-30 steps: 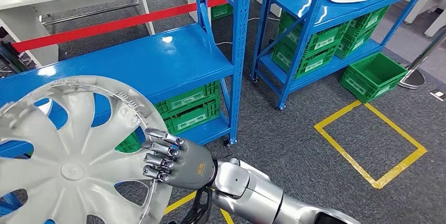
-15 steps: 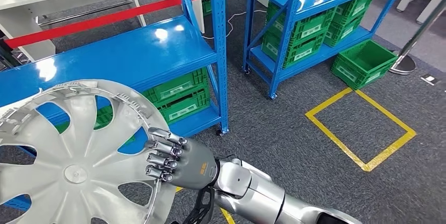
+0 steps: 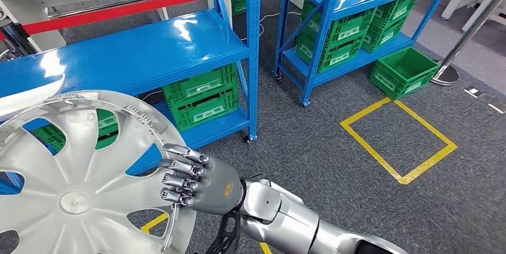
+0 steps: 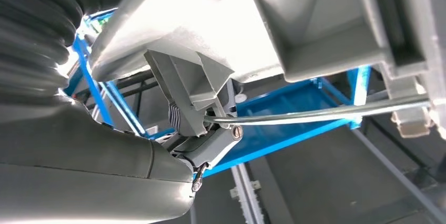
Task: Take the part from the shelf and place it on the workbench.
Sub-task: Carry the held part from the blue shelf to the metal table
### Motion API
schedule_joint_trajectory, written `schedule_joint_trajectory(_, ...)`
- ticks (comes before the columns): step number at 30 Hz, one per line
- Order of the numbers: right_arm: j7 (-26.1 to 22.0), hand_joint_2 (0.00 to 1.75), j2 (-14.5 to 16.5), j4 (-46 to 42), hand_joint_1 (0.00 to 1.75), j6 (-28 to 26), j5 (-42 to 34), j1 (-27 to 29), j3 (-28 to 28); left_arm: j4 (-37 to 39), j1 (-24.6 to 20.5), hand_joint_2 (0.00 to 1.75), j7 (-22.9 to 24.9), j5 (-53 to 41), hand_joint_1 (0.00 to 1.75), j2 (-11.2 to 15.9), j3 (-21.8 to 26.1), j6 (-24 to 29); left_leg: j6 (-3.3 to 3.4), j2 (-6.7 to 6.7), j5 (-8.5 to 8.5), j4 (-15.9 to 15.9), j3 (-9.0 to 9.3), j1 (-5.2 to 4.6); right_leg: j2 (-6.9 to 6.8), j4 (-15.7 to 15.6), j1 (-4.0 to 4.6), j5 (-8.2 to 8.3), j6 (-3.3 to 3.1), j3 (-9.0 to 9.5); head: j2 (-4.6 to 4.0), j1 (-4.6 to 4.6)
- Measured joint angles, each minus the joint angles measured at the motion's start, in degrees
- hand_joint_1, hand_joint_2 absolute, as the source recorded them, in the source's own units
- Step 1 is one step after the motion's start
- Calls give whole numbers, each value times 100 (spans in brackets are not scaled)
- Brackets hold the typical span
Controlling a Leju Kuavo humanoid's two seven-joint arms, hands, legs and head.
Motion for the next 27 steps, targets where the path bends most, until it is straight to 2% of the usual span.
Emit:
schedule_joint_trajectory(1,-21,175,4,5,175,6,-39,-19,10,-1,-1,175,8,8,0,1,9,13,13,1,77,10,-96,-11,2,383,4,-243,3,-70,0,3)
schedule_joint_trajectory(2,-32,175,9,11,175,10,-73,-38,20,0,0,175,17,18,0,1,17,23,17,1,149,25,-196,-24,3,679,9,-339,0,-90,0,5)
schedule_joint_trajectory(3,-34,175,17,18,175,9,-98,-59,28,0,1,175,25,26,0,1,24,31,17,3,218,48,-305,-35,4,812,16,-288,-12,-23,0,5)
schedule_joint_trajectory(4,-33,175,27,23,175,8,-116,-81,34,0,2,175,31,33,0,1,28,34,12,5,279,77,-411,-43,3,753,27,-153,-32,138,0,5)
schedule_joint_trajectory(5,-29,175,38,29,175,5,-126,-107,40,0,1,175,35,36,0,0,30,36,3,6,333,112,-510,-48,3,510,41,-10,-60,394,0,5)
schedule_joint_trajectory(6,-23,175,50,33,175,3,-133,-138,45,0,0,175,41,30,0,-3,30,36,-12,3,378,148,-599,-52,3,125,62,28,-99,719,0,6)
schedule_joint_trajectory(7,-17,175,64,36,175,-1,-138,-168,51,0,-2,175,47,15,0,-5,30,36,-36,-11,416,180,-665,-56,13,-276,81,-22,-130,1006,0,5)
schedule_joint_trajectory(8,-8,175,75,39,175,-7,-146,-190,55,0,-4,175,53,-2,0,-8,30,36,-68,-24,455,201,-708,-59,16,-587,102,-107,-157,1206,0,8)
schedule_joint_trajectory(9,1,175,85,41,175,-11,-158,-205,59,0,-6,175,57,-19,0,-9,30,36,-105,-37,493,206,-732,-60,18,-779,119,-194,-184,1303,0,6)
schedule_joint_trajectory(11,18,175,97,44,175,-17,-185,-210,62,-1,-2,175,54,-34,0,-3,31,40,-179,-57,574,182,-753,-56,-22,-860,120,-156,-247,1275,0,10)
schedule_joint_trajectory(12,20,175,101,44,175,-16,-194,-213,63,-1,4,175,47,-39,0,1,31,43,-215,-65,546,202,-783,-53,-50,-875,102,-103,-288,1241,0,5)
schedule_joint_trajectory(13,20,175,108,44,175,-15,-198,-217,63,-1,10,175,37,-45,0,5,32,45,-253,-69,425,301,-837,-47,-83,-893,82,-42,-327,1204,0,-2)
schedule_joint_trajectory(14,20,175,115,44,175,-14,-200,-220,65,-1,13,175,25,-53,0,10,31,48,-294,-69,215,512,-921,-33,-118,-905,62,17,-354,1157,0,-13)
schedule_joint_trajectory(16,21,175,122,44,175,-15,-205,-217,66,0,14,175,7,-65,0,10,31,49,-377,-63,-269,1189,-1129,4,-187,-903,55,101,-374,1057,0,-29)
schedule_joint_trajectory(17,21,175,122,44,175,-15,-208,-213,67,0,15,175,3,-67,0,10,30,49,-413,-60,-387,1495,-1196,24,-232,-900,54,135,-369,1010,0,-29)
schedule_joint_trajectory(18,21,175,122,44,175,-15,-208,-208,67,0,18,175,2,-68,0,11,30,49,-439,-54,-392,1654,-1190,41,-281,-897,52,163,-360,970,0,-30)
schedule_joint_trajectory(19,21,175,122,44,175,-14,-208,-203,67,0,20,175,2,-68,0,13,30,49,-458,-37,-302,1586,-1068,57,-335,-893,47,185,-345,939,0,-29)
schedule_joint_trajectory(20,20,175,121,44,175,-14,-207,-199,68,0,21,175,2,-69,0,15,30,49,-472,16,-169,1294,-830,70,-393,-886,41,201,-328,921,0,-29)
schedule_joint_trajectory(21,21,175,122,44,175,-15,-205,-198,68,0,17,175,2,-71,0,17,30,49,-480,134,-80,869,-537,78,-450,-876,41,212,-305,915,0,-30)
schedule_joint_trajectory(22,22,175,122,43,175,-17,-204,-199,68,-1,9,175,1,-74,0,17,30,48,-455,240,-10,494,-279,64,-506,-866,44,221,-276,911,0,-28)
schedule_joint_trajectory(23,22,175,122,43,175,-20,-202,-202,70,-1,1,175,1,-78,0,17,30,48,-408,332,17,231,-117,43,-556,-857,52,228,-245,916,0,-15)
schedule_joint_trajectory(24,22,175,123,42,175,-22,-198,-203,73,-2,-5,175,0,-81,0,16,30,47,-344,373,5,111,-60,19,-603,-850,61,236,-210,918,0,-2)
schedule_joint_trajectory(26,21,175,124,42,175,-25,-192,-204,79,-2,-1,175,0,-84,0,18,30,46,-219,282,26,87,-96,-7,-695,-849,65,247,-141,920,0,25)
schedule_joint_trajectory(27,21,175,125,42,175,-26,-189,-206,83,-2,4,175,0,-84,0,17,30,46,-171,220,40,69,-111,0,-653,-818,54,217,-102,907,0,26)
